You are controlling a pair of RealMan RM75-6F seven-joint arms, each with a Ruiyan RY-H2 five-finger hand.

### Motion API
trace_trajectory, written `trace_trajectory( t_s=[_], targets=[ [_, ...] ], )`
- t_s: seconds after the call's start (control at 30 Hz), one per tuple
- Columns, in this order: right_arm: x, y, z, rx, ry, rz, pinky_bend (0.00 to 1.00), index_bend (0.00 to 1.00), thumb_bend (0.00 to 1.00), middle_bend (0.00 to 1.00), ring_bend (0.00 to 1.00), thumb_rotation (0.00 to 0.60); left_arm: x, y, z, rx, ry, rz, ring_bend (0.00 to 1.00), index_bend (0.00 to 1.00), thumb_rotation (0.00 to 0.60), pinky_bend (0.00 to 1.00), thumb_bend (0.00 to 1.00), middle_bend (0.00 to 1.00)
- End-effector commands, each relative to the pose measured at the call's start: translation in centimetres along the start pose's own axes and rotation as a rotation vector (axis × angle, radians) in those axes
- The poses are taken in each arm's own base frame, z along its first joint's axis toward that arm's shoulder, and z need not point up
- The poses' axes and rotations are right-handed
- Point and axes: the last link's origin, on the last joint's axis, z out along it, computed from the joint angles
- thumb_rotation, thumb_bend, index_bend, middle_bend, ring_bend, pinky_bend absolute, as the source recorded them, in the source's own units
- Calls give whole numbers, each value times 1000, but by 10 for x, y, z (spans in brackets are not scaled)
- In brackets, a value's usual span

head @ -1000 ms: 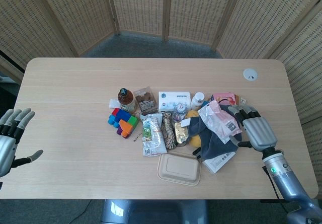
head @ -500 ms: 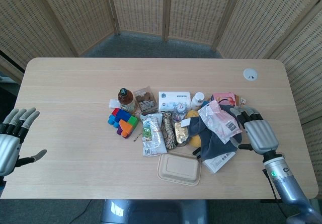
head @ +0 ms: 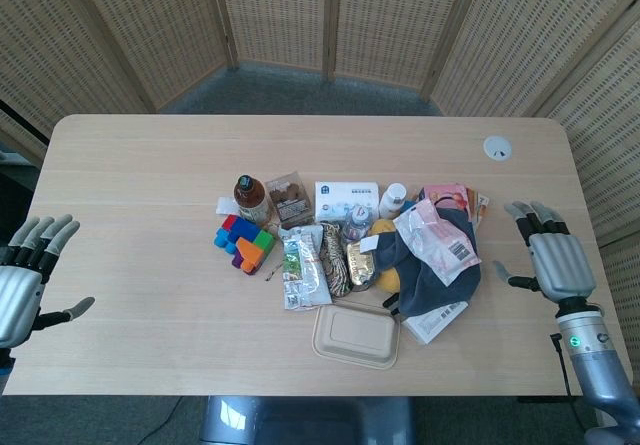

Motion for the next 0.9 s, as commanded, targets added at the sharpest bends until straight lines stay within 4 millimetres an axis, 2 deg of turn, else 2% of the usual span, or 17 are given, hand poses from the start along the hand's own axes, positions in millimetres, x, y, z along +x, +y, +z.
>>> trace_trajectory(
  t_s=[0.03,0.23,0.5,0.77,0.9],
  targets=[
    [3,10,-6,-32,12,1,0,0,320,0,0,468,0,1,1,-5,1,1,0,0,600,0,135,0],
    [6,18,-14,-53,23,8,0,0,321,0,0,470,-1,3,3,-13,1,-3,0,0,600,0,135,0],
    [6,16,-17,-44,24,9,0,0,321,0,0,478,-2,3,1,-12,-3,-6,0,0,600,0,135,0],
    [-8,-4,-18,5,0,-10,0,0,315,0,0,441,-3,2,0,-11,-5,-7,0,0,600,0,135,0],
    [-15,-19,-14,42,-18,-26,0,0,268,0,0,413,-4,2,0,-12,-6,-8,0,0,600,0,135,0]
  ],
)
